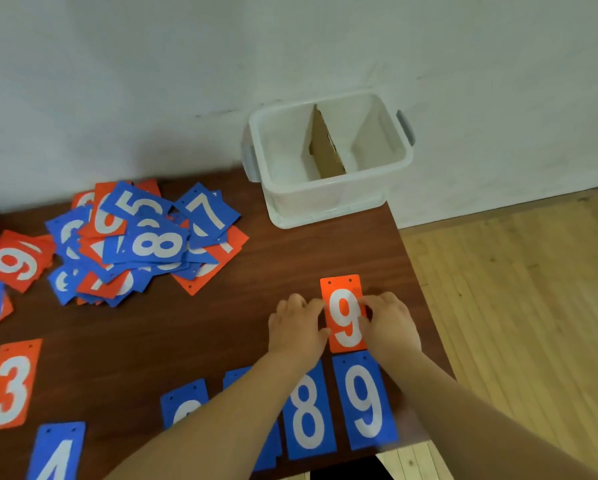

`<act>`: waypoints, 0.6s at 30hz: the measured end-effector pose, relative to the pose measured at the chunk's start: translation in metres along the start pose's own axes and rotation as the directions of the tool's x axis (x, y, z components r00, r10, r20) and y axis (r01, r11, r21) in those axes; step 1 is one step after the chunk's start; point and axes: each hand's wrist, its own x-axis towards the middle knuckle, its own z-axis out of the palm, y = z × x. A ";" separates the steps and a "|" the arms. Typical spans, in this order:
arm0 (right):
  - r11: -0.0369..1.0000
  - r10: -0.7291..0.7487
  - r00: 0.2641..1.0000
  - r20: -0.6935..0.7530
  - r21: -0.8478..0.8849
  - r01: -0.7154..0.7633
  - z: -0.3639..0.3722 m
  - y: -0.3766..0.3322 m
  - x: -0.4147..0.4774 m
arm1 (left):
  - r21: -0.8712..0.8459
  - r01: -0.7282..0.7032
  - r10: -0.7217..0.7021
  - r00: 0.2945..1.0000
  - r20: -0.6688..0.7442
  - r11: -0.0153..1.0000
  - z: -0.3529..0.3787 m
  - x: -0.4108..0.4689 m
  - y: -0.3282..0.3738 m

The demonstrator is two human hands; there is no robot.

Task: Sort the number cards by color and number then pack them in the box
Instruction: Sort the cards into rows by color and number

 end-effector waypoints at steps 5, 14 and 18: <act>0.997 -0.078 0.997 0.017 0.031 0.077 -0.008 -0.043 -0.013 | -0.067 0.079 -0.085 0.992 -0.095 0.995 -0.035 -0.023 -0.044; 0.964 -0.264 0.962 0.065 0.016 0.264 0.034 -0.197 -0.040 | -0.070 0.276 -0.285 0.930 -0.234 0.959 -0.118 -0.086 -0.204; 0.955 -0.297 0.953 0.057 -0.005 0.298 0.067 -0.257 -0.044 | -0.080 0.346 -0.354 0.895 -0.273 0.935 -0.149 -0.105 -0.289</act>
